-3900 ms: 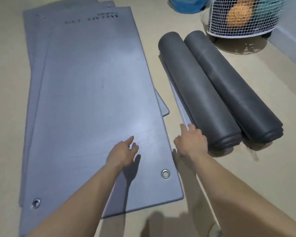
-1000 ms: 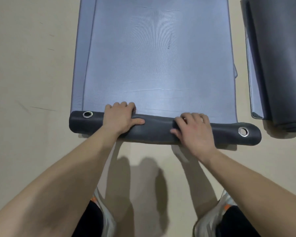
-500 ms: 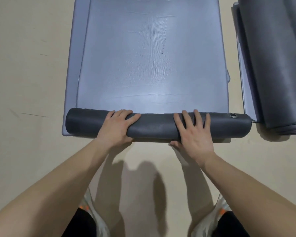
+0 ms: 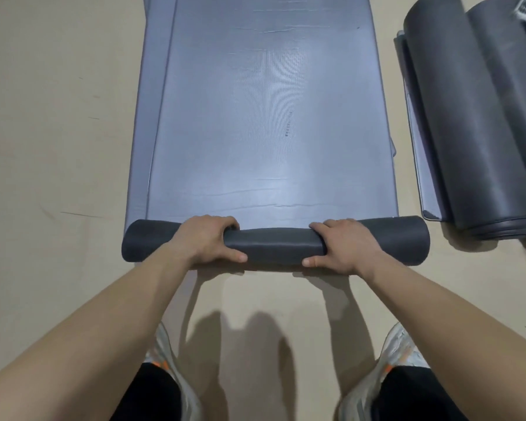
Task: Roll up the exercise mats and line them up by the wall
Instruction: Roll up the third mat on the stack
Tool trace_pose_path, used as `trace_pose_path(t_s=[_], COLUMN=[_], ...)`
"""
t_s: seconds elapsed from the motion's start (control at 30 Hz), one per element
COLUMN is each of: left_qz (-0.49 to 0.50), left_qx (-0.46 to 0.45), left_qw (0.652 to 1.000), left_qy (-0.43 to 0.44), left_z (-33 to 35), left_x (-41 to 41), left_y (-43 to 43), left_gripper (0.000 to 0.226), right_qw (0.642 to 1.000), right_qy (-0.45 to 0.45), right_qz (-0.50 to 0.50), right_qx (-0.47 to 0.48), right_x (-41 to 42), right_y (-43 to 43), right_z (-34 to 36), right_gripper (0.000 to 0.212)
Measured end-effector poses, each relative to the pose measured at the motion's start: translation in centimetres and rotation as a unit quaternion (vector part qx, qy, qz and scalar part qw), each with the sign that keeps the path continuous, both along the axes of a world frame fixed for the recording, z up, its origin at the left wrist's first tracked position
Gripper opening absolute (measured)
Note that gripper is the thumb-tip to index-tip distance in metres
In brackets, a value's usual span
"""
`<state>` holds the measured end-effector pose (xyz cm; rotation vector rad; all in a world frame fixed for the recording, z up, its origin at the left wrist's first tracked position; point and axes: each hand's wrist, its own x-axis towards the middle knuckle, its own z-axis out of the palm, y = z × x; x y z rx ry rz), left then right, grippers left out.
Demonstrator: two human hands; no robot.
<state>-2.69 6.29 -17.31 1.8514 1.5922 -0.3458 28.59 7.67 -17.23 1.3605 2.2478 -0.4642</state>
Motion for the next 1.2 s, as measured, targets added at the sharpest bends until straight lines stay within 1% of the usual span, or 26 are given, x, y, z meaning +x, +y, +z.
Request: trace_pose_path(t_s=[0.1,0.13,0.17,0.2,0.23,0.27,0.3,0.33,0.37,0.4,0.43,0.47,0.5,0.53,0.57,0.6,0.67,0.7,0.73,0.77,0.83,0.9,0.97,1.03,1.07,1.2], left_qz=[0.030,0.044,0.057,0.068,0.081,0.098,0.103,0.090,0.065,0.039,0.019,0.007,0.001,-0.004,-0.005,-0.006,-0.014,-0.016,-0.016,-0.020,-0.058,-0.078,-0.068,-0.057,-0.056,-0.075], left_qx=[-0.078,-0.102,-0.109,-0.089,-0.029,0.075,0.192,0.273,0.304,0.285,0.237,0.199,0.181,0.171,0.159,0.140,0.109,0.118,0.143,0.180,0.255,0.295,0.314,0.290,0.264,0.104], left_qw=[0.997,0.994,0.992,0.994,0.996,0.992,0.976,0.958,0.950,0.957,0.969,0.976,0.978,0.981,0.984,0.988,0.992,0.991,0.988,0.981,0.959,0.945,0.941,0.951,0.958,0.987], left_qy=[0.001,-0.003,-0.005,-0.003,0.009,0.022,0.019,0.011,0.013,0.034,0.067,0.091,0.099,0.095,0.083,0.069,0.056,0.057,0.061,0.068,0.105,0.114,0.105,0.096,0.093,0.093], left_z=[0.4,0.6,0.7,0.7,0.8,0.4,-0.2,-0.8,-1.2,-1.7,-2.1,-2.2,-2.5,-2.6,-2.5,-2.5,-2.6,-2.8,-2.9,-3.1,-4.0,-5.2,-5.5,-4.7,-4.0,-1.2], left_x=[0.0,0.0,0.0,0.0,0.3,0.7,1.5,2.4,3.2,3.8,3.9,3.9,3.5,3.2,2.8,2.5,2.4,2.3,2.1,1.8,1.0,0.6,0.7,1.2,1.3,1.8], left_y=[3.0,3.7,4.0,3.9,3.3,2.1,0.5,-1.1,-2.2,-2.7,-2.6,-1.9,-0.7,0.7,2.2,3.7,5.4,5.6,5.4,4.9,3.9,3.9,4.7,5.0,4.9,3.0], left_gripper=[0.076,0.077,0.078,0.078,0.076,0.071,0.067,0.068,0.076,0.092,0.109,0.123,0.128,0.128,0.125,0.123,0.121,0.122,0.124,0.128,0.132,0.119,0.100,0.090,0.088,0.088], right_qw=[0.992,0.989,0.987,0.987,0.987,0.988,0.991,0.993,0.995,0.996,0.995,0.992,0.984,0.975,0.969,0.972,0.981,0.983,0.984,0.986,0.990,0.989,0.978,0.971,0.975,0.998], right_qy=[0.017,0.023,0.029,0.036,0.043,0.046,0.045,0.040,0.040,0.040,0.042,0.045,0.062,0.075,0.077,0.062,0.019,0.013,0.010,0.010,0.007,0.003,0.028,0.052,0.048,0.008], right_qz=[-0.020,-0.024,-0.031,-0.038,-0.041,-0.040,-0.036,-0.028,-0.019,-0.017,-0.022,-0.035,-0.048,-0.054,-0.048,-0.039,-0.029,-0.029,-0.028,-0.027,-0.017,-0.010,-0.008,-0.005,-0.004,0.018], right_qx=[0.120,0.144,0.154,0.154,0.152,0.141,0.125,0.103,0.085,0.077,0.088,0.117,0.161,0.203,0.228,0.224,0.189,0.182,0.174,0.163,0.141,0.150,0.205,0.233,0.217,0.066], right_x=[-0.3,-0.3,-0.3,-0.3,-0.2,-0.1,-0.1,-0.1,-0.1,-0.2,-0.4,-0.9,-1.4,-1.8,-2.2,-2.6,-2.8,-2.9,-2.9,-3.0,-3.3,-3.3,-2.9,-2.6,-2.6,-2.7], right_y=[-2.9,-3.5,-3.5,-3.0,-2.1,-1.0,0.2,1.3,2.2,2.9,3.2,3.0,2.5,1.9,1.2,0.7,1.5,2.6,3.9,5.2,7.2,7.7,7.1,6.6,6.5,5.2], right_z=[-0.8,-1.4,-2.0,-2.2,-2.4,-2.4,-2.3,-1.9,-1.6,-1.6,-1.5,-1.4,-1.6,-1.8,-2.3,-2.6,-3.0,-3.0,-3.0,-2.8,-2.7,-3.3,-4.0,-4.1,-3.8,-1.1], right_gripper=[0.088,0.089,0.088,0.087,0.086,0.085,0.086,0.086,0.087,0.087,0.087,0.085,0.081,0.077,0.078,0.089,0.118,0.126,0.129,0.129,0.124,0.120,0.110,0.100,0.097,0.090])
